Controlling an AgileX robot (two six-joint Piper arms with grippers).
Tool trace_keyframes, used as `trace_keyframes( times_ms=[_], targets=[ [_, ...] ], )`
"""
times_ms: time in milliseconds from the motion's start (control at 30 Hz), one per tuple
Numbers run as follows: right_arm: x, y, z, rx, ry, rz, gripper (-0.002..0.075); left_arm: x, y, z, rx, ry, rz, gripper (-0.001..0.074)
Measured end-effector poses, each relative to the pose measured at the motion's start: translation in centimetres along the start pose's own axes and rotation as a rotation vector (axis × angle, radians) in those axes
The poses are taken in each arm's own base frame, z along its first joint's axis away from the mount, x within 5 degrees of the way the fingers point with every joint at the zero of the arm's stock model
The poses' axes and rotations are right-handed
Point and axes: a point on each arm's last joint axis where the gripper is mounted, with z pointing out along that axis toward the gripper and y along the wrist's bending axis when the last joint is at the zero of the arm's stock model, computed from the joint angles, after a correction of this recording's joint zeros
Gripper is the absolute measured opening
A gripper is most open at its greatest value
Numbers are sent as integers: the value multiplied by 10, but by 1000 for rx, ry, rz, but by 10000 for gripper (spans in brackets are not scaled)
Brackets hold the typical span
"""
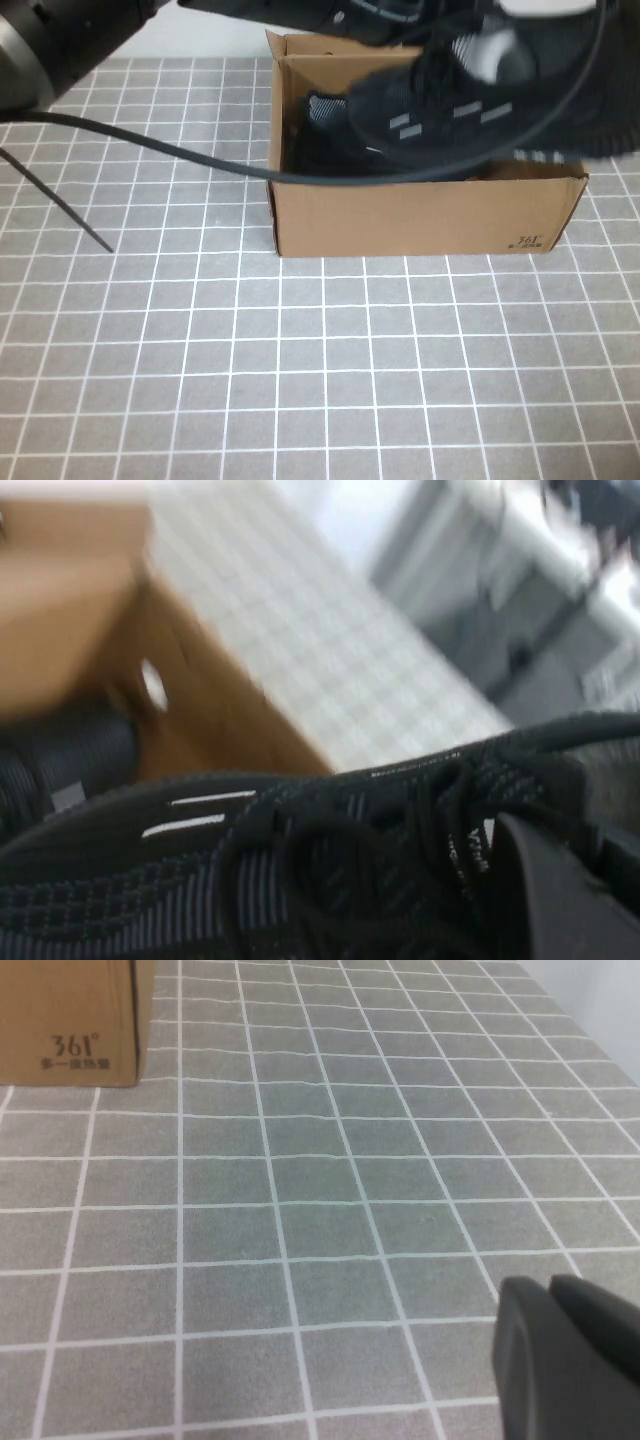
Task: Put shoes into padded shoe box
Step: Place the shoe in the shoe box
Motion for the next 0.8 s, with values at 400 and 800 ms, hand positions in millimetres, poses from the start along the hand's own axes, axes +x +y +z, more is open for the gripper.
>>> trace_keyframes(
  times_ms=[400,800],
  targets=[
    [0,0,0,0,0,0,-8,-2,30,43,-78,-191,-92,5],
    [0,0,0,0,0,0,-8,22,60,89,-127,-172,-185,5]
  ],
)
